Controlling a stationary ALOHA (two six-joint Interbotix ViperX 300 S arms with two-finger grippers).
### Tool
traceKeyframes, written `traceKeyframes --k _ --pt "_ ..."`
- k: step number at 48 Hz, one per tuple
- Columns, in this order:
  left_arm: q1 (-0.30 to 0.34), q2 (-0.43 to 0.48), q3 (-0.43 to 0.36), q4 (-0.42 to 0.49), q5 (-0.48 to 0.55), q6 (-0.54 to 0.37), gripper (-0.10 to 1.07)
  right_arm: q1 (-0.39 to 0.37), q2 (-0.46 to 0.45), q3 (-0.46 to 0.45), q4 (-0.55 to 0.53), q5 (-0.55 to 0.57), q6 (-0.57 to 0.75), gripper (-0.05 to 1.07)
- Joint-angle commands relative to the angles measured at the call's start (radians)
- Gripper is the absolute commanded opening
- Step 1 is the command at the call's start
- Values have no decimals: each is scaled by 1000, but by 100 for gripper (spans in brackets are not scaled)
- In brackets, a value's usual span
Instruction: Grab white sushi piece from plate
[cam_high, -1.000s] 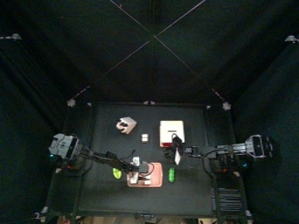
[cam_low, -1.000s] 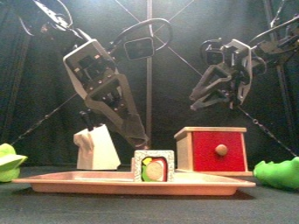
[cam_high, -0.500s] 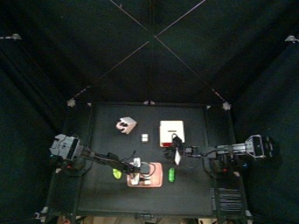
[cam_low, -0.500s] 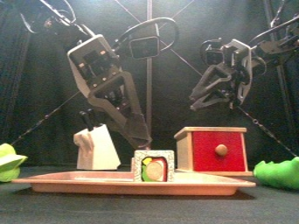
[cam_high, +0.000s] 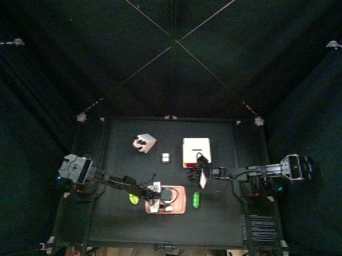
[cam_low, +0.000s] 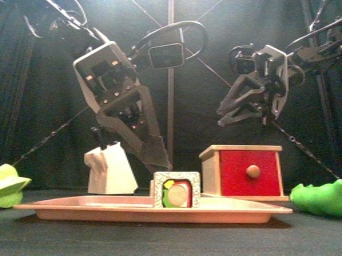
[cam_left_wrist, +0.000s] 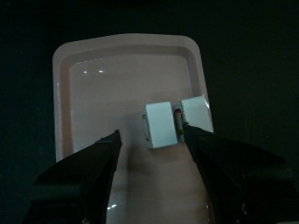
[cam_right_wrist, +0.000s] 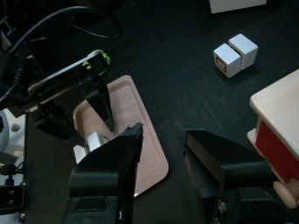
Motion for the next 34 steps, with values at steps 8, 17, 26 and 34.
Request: traceKeyframes --k 8,17,26,34 --pt "5 2 -28 0 -3 2 92 -2 -11 -20 0 -5 -2 75" --pt "9 6 -32 2 -3 2 87 -3 -11 -18 0 -5 -2 75" --pt "11 8 -40 2 -3 2 78 -3 -9 -20 0 -5 -2 75" --pt "12 3 -44 3 -3 2 70 -5 -6 -21 0 -5 -2 75"
